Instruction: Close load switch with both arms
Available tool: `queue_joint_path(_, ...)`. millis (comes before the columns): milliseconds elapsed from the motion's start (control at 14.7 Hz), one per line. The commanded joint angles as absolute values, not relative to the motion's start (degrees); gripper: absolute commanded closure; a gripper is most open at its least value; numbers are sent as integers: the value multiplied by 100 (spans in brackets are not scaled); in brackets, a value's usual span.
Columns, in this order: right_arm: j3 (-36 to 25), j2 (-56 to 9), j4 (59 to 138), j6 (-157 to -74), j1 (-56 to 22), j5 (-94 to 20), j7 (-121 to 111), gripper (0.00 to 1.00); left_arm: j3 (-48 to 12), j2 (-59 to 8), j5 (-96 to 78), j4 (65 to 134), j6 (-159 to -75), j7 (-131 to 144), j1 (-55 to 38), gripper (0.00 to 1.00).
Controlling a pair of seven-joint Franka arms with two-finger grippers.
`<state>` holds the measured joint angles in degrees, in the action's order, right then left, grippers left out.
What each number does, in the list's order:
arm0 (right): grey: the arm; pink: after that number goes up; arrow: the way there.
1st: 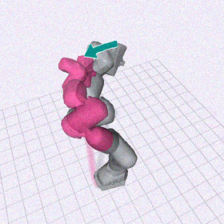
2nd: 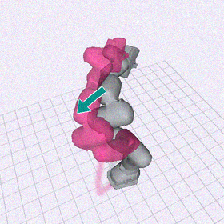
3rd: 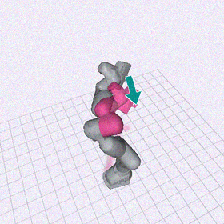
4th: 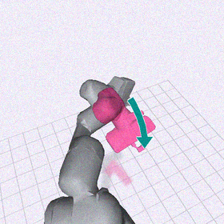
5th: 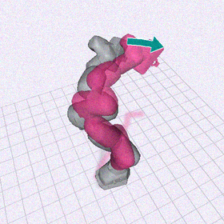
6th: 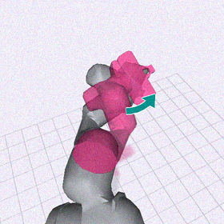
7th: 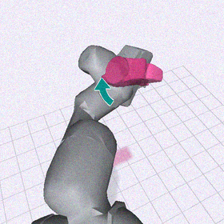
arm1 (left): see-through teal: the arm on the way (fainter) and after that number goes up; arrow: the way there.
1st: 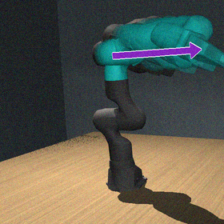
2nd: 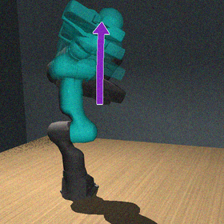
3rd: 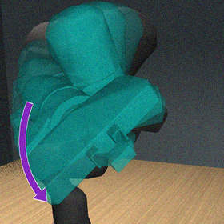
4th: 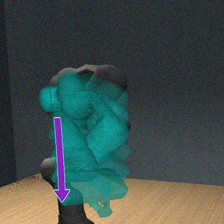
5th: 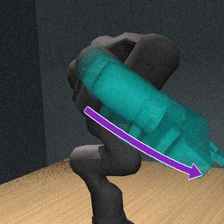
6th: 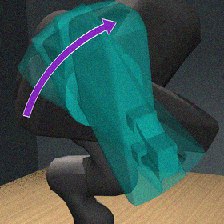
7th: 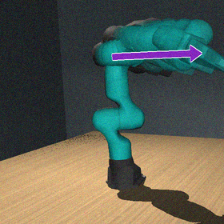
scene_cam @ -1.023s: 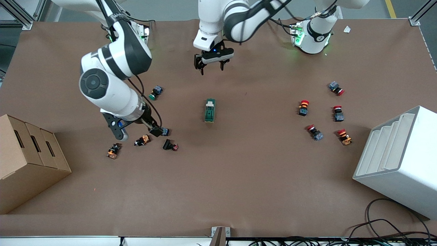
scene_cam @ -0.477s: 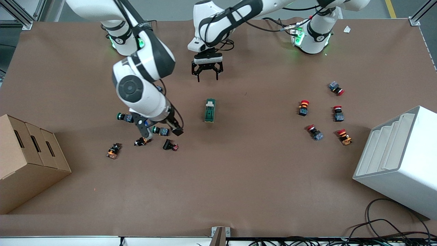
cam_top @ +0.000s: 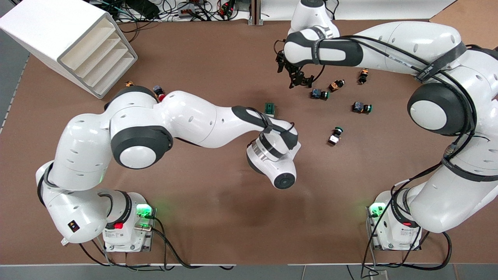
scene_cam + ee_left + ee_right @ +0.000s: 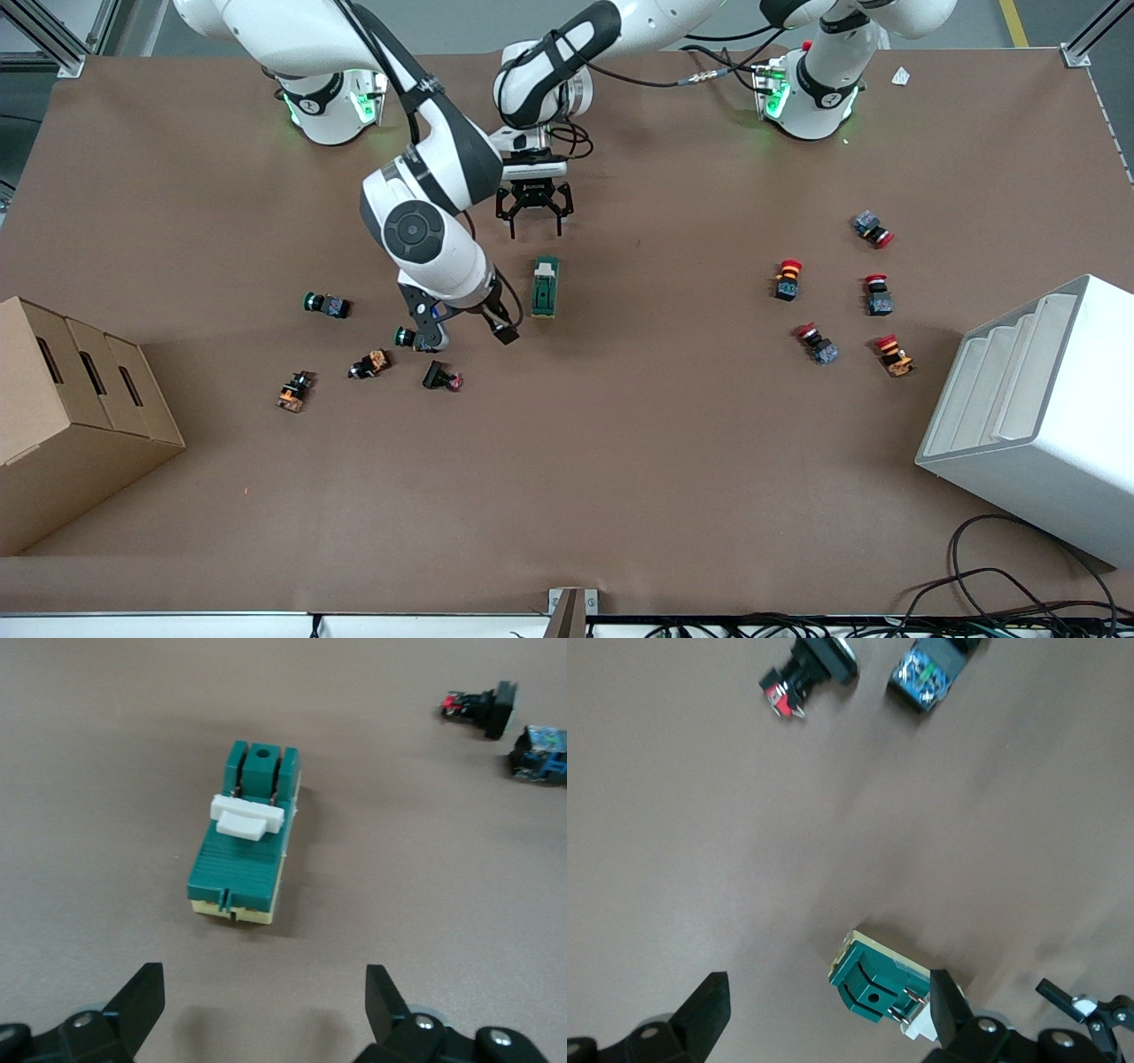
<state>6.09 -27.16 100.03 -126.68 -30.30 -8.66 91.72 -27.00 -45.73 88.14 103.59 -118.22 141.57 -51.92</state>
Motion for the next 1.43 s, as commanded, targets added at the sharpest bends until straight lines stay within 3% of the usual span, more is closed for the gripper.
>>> queue_joint_path(0, 580, -2602, 10441, -13086, -3216, -976, 9246, 0, -2611, -4711, 9332, 10213, -11725, 14238, -5168, 0)
queue_joint_path(614, 694, -2584, 11241, -14378, -3480, -976, 8809, 0, -2435, -5071, 9965, 10134, -10934, 14194, -5317, 1)
queue_joint_path(1364, 712, -2698, 11312, -14449, -4043, -958, 8042, 0, -2224, -5449, 10652, 10028, -10644, 14352, -5431, 0)
